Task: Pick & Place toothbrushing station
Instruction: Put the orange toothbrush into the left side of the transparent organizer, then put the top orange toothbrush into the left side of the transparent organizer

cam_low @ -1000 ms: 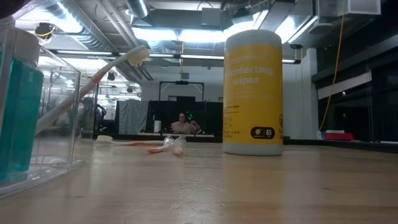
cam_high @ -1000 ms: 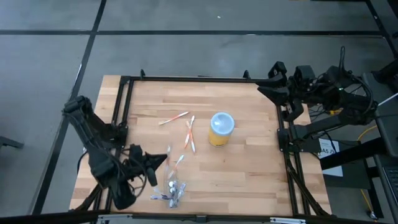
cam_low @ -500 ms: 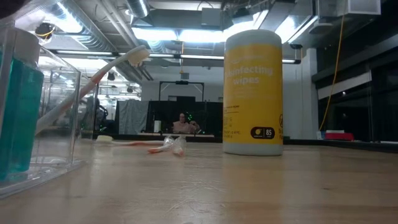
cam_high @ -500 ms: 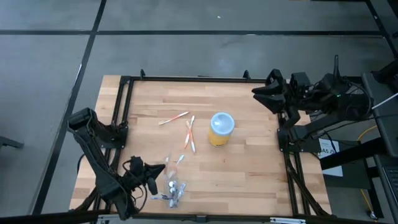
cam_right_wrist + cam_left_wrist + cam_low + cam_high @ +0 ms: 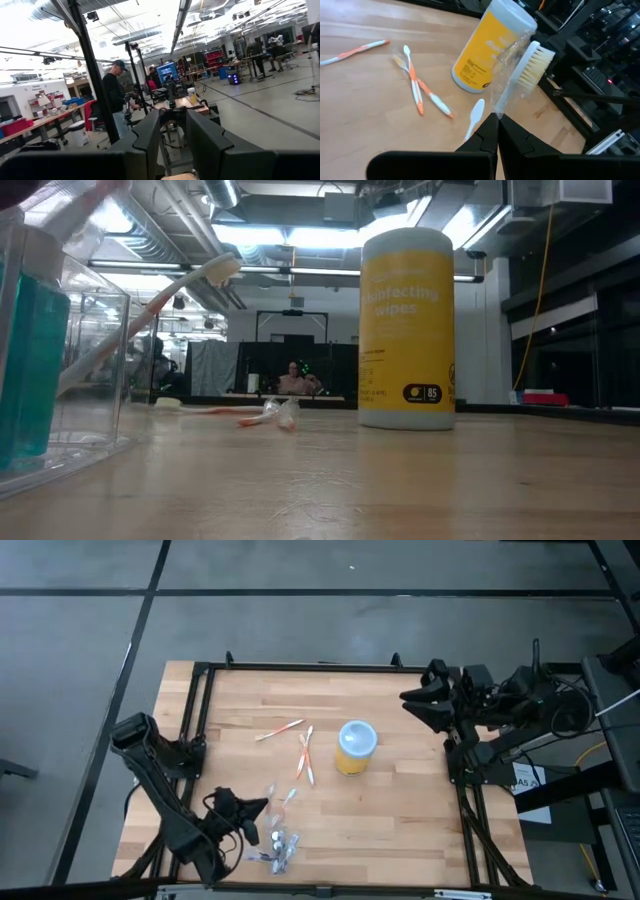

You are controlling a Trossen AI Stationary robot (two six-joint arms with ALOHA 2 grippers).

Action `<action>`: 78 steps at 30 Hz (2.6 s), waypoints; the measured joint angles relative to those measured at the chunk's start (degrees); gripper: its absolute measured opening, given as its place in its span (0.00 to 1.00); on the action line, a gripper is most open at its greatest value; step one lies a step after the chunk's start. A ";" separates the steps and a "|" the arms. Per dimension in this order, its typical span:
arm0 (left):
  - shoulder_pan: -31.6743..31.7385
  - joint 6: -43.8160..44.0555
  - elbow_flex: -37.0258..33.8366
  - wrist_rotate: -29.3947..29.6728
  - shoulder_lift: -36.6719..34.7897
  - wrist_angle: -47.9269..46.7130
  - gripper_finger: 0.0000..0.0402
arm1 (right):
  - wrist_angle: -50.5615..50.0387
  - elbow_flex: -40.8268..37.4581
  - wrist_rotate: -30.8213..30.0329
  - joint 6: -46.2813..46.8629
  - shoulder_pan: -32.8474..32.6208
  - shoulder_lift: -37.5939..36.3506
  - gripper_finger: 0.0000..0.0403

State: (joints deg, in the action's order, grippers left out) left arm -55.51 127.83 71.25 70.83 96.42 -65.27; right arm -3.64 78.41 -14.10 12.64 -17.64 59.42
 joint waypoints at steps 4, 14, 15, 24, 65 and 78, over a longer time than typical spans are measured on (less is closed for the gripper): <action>1.38 0.00 -2.92 0.13 0.00 4.72 0.00 | 0.40 0.00 -1.52 -1.19 -0.92 0.00 0.25; 2.05 -2.13 -7.64 -0.63 0.00 15.42 0.00 | 0.64 0.00 -1.55 -1.87 -2.11 0.00 0.25; 1.99 -2.45 -8.12 -0.69 0.00 16.61 0.00 | 0.64 0.00 -1.54 -2.09 -2.21 0.00 0.25; 2.04 -8.23 -10.88 -1.32 0.00 26.27 0.00 | 0.64 0.00 -1.53 -2.36 -2.62 0.00 0.25; 3.44 -33.51 -11.51 17.09 -22.66 21.71 0.45 | -9.81 -0.02 1.78 1.93 -2.96 5.96 0.25; 24.59 -58.15 -11.46 -20.84 -32.47 18.39 0.29 | -13.64 0.00 12.12 2.55 8.05 6.03 0.25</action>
State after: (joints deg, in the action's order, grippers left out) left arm -30.92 69.68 59.79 49.98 63.95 -46.88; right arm -17.28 78.41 -1.98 15.20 -9.59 65.45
